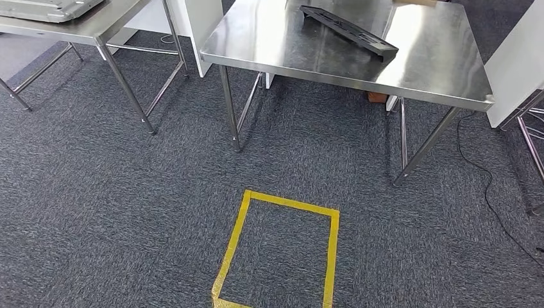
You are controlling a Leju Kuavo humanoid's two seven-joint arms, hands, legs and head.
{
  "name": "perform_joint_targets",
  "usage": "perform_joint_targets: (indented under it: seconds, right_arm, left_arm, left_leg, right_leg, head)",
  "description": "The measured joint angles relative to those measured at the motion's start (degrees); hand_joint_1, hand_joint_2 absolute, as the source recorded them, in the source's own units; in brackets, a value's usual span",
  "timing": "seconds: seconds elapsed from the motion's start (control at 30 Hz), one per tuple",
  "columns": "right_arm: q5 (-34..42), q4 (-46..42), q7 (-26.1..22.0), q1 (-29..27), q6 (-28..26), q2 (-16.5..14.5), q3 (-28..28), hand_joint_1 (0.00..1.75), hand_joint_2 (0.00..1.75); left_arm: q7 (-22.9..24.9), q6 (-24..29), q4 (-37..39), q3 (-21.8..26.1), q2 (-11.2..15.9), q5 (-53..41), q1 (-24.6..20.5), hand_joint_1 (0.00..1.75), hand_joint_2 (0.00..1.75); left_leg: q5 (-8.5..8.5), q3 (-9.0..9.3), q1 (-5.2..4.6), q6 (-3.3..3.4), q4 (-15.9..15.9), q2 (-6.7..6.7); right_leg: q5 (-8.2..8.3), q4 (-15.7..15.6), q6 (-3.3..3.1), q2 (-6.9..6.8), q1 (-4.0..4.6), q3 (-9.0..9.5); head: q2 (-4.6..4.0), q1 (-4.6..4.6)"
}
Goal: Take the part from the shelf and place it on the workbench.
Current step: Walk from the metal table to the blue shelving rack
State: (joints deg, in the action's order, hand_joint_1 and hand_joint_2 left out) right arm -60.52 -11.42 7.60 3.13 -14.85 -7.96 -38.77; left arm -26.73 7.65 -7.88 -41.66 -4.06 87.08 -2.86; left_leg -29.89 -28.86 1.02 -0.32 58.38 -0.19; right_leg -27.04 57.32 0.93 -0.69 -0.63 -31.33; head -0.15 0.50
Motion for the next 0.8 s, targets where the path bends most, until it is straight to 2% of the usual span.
perform_joint_targets:
  seconds: [0.03, 0.1, 0.13, 0.17, 0.2, 0.23, 0.27, 0.3, 0.33, 0.37, 0.4, 0.43, 0.47, 0.5, 0.53, 0.6, 0.63, 0.67, 0.7, 0.73, 0.77, 0.8]
  right_arm:
    - [-0.01, 0.02, -0.01, 0.07, 0.08, 0.04, -0.01, 0.00, 0.00]
    - [-0.03, 0.05, 0.00, 0.08, 0.28, 0.18, -0.03, 0.00, 0.00]
    - [-0.05, 0.07, 0.01, 0.05, 0.38, 0.27, -0.04, 0.00, 0.00]
    - [-0.09, 0.09, 0.01, 0.05, 0.45, 0.34, -0.06, 0.00, 0.00]
    - [-0.11, 0.10, 0.01, 0.06, 0.51, 0.40, -0.07, 0.00, 0.00]
    - [-0.14, 0.11, 0.01, 0.07, 0.56, 0.41, -0.07, 0.00, 0.00]
    - [-0.15, 0.11, 0.01, 0.08, 0.61, 0.43, -0.07, 0.00, 0.00]
    - [-0.15, 0.12, -0.01, 0.07, 0.64, 0.48, -0.07, 0.00, 0.00]
    - [-0.15, 0.12, -0.02, 0.07, 0.67, 0.55, -0.07, 0.00, 0.00]
    - [-0.15, 0.12, -0.03, 0.07, 0.68, 0.65, -0.07, 0.00, 0.00]
    - [-0.15, 0.12, -0.04, 0.10, 0.69, 0.75, -0.07, 0.00, 0.00]
    - [-0.15, 0.12, -0.05, 0.18, 0.70, 0.82, -0.07, 0.00, 0.00]
    - [-0.14, 0.12, -0.06, 0.25, 0.70, 0.87, -0.08, 0.00, 0.00]
    - [-0.09, 0.13, -0.07, 0.30, 0.73, 0.90, -0.09, 0.00, 0.00]
    - [-0.02, 0.14, -0.07, 0.32, 0.75, 0.90, -0.13, 0.00, 0.00]
    - [0.17, 0.20, -0.07, 0.19, 0.79, 0.91, -0.24, 0.00, 0.00]
    - [0.26, 0.23, -0.06, 0.16, 0.80, 0.93, -0.30, 0.00, 0.00]
    - [0.34, 0.26, -0.05, 0.12, 0.80, 0.98, -0.36, 0.00, 0.00]
    - [0.42, 0.28, -0.07, 0.14, 0.80, 1.04, -0.42, 0.00, 0.00]
    - [0.48, 0.28, -0.10, 0.13, 0.80, 1.08, -0.49, 0.00, 0.00]
    - [0.53, 0.28, -0.13, 0.11, 0.80, 1.10, -0.56, 0.00, 0.00]
    - [0.57, 0.29, -0.16, 0.10, 0.80, 1.11, -0.63, 0.00, 0.00]
  left_arm:
    - [0.03, 0.02, -0.01, 0.00, 0.00, 0.00, -0.06, 0.00, 0.00]
    - [0.17, 0.05, 0.00, -0.01, -0.05, 0.00, -0.08, 0.00, 0.00]
    - [0.25, 0.05, -0.01, -0.01, -0.07, 0.00, -0.12, 0.00, 0.00]
    - [0.30, 0.06, -0.01, -0.02, -0.10, 0.00, -0.17, 0.00, 0.00]
    - [0.32, 0.07, -0.01, -0.02, -0.11, 0.00, -0.21, 0.00, 0.00]
    - [0.33, 0.07, -0.01, -0.02, -0.11, -0.01, -0.23, 0.00, 0.00]
    - [0.36, 0.07, -0.01, -0.02, -0.12, -0.02, -0.23, 0.00, 0.00]
    - [0.40, 0.06, -0.01, -0.02, -0.13, -0.04, -0.23, 0.00, 0.00]
    - [0.44, 0.05, -0.01, -0.02, -0.14, -0.06, -0.23, 0.00, 0.00]
    - [0.49, 0.05, -0.01, -0.03, -0.15, -0.08, -0.23, 0.00, 0.00]
    - [0.54, 0.04, -0.01, -0.04, -0.16, -0.11, -0.24, 0.00, 0.00]
    - [0.58, 0.04, -0.01, -0.06, -0.17, -0.15, -0.25, 0.00, 0.00]
    - [0.64, 0.04, -0.01, -0.11, -0.18, -0.21, -0.27, 0.00, 0.00]
    - [0.70, 0.03, -0.01, -0.20, -0.17, -0.32, -0.29, 0.00, 0.00]
    - [0.77, 0.03, -0.01, -0.32, -0.16, -0.43, -0.31, 0.00, 0.00]
    - [0.94, 0.02, -0.01, -0.66, -0.13, -0.60, -0.27, 0.00, 0.00]
    - [1.05, 0.01, -0.01, -0.83, -0.11, -0.63, -0.22, 0.00, 0.00]
    - [1.17, -0.04, -0.01, -0.97, -0.10, -0.67, -0.17, 0.00, 0.00]
    - [1.27, -0.10, -0.01, -1.08, -0.08, -0.73, -0.16, 0.00, 0.00]
    - [1.37, -0.19, -0.01, -1.18, -0.08, -0.84, -0.16, 0.00, 0.00]
    - [1.44, -0.26, -0.01, -1.26, -0.08, -0.94, -0.17, 0.00, 0.00]
    - [1.48, -0.28, -0.01, -1.33, -0.07, -1.03, -0.17, 0.00, 0.00]
  left_leg:
    - [0.05, -0.09, -0.22, 0.30, -0.24, -0.06]
    - [0.76, -0.67, -0.36, 1.36, -0.62, 0.09]
    - [1.27, -1.02, -0.35, 2.09, -0.83, 0.20]
    - [1.83, -1.49, -0.30, 2.76, -1.03, 0.32]
    - [2.38, -2.08, -0.30, 3.21, -1.06, 0.43]
    - [2.91, -2.79, -0.33, 3.46, -1.05, 0.50]
    - [3.46, -3.50, -0.36, 3.49, -1.04, 0.58]
    - [4.03, -4.23, -0.38, 3.43, -1.02, 0.67]
    - [4.59, -4.94, -0.38, 3.32, -0.99, 0.72]
    - [5.16, -5.61, -0.38, 3.17, -0.97, 0.74]
    - [5.71, -6.19, -0.38, 2.95, -0.93, 0.73]
    - [6.23, -6.69, -0.47, 2.65, -0.87, 0.71]
    - [6.76, -7.01, -0.55, 2.31, -0.85, 0.71]
    - [7.27, -7.18, -0.63, 1.95, -0.86, 0.73]
    - [7.78, -7.27, -0.63, 1.59, -0.94, 0.74]
    - [8.29, -7.47, -0.36, 0.88, -0.96, 0.69]
    - [7.20, -7.86, -0.19, 0.61, -0.21, 0.62]
    - [4.99, -8.49, -0.05, 0.38, 1.58, 0.54]
    - [1.93, -9.34, 0.07, 0.21, 4.50, 0.44]
    - [-1.20, -10.22, 0.08, 0.06, 8.27, 0.37]
    - [-3.35, -10.89, 0.10, -0.08, 12.04, 0.32]
    - [-4.14, -11.06, 0.11, -0.18, 14.83, 0.28]
  right_leg:
    - [0.31, 0.12, 0.47, 0.00, 0.08, -0.35]
    - [0.43, 0.44, 1.30, 0.12, 0.10, -0.89]
    - [-0.46, 1.42, 1.38, 0.20, 0.07, -1.46]
    - [-2.10, 3.43, 1.21, 0.29, 0.03, -2.37]
    - [-4.41, 6.61, 0.89, 0.37, -0.14, -3.61]
    - [-6.63, 10.33, 0.67, 0.40, -0.14, -4.83]
    - [-8.17, 13.71, 0.69, 0.43, -0.18, -5.69]
    - [-8.73, 15.78, 1.00, 0.43, -0.23, -5.85]
    - [-8.17, 15.81, 1.53, 0.43, -0.27, -4.95]
    - [-6.88, 13.81, 2.12, 0.43, -0.32, -3.05]
    - [-5.53, 10.04, 2.58, 0.43, -0.41, -0.24]
    - [-4.78, 5.33, 2.73, 0.46, -0.39, 3.01]
    - [-4.52, 1.39, 2.60, 0.56, -0.31, 5.54]
    - [-4.62, -1.37, 2.30, 0.65, -0.23, 7.02]
    - [-4.78, -2.63, 1.92, 0.72, -0.03, 7.49]
    - [-4.13, -2.63, 0.95, 0.64, -0.12, 6.58]
    - [-3.63, -2.56, 0.25, 0.52, -0.22, 6.15]
    - [-3.02, -2.59, -0.45, 0.39, -0.35, 5.59]
    - [-2.38, -2.59, -0.99, 0.26, -0.41, 4.95]
    - [-1.74, -2.55, -1.33, 0.18, -0.24, 4.22]
    - [-1.13, -2.50, -1.42, 0.11, -0.10, 3.47]
    - [-0.54, -2.38, -1.41, 0.07, 0.03, 2.80]
  head:
    - [0.00, -0.03]
    - [0.00, 0.00]
    - [0.00, -0.11]
    - [0.00, -0.22]
    - [0.00, -0.32]
    - [0.00, -0.48]
    - [0.00, -0.51]
    - [0.00, -0.52]
    - [0.00, -0.56]
    - [0.00, -0.57]
    - [0.00, -0.58]
    - [0.00, -0.60]
    - [0.00, -0.53]
    - [0.00, -0.47]
    - [0.00, -0.39]
    - [0.00, -0.29]
    - [0.00, -0.23]
    - [0.00, -0.14]
    - [0.00, -0.07]
    - [0.00, 0.03]
    - [0.00, 0.06]
    - [0.00, 0.05]
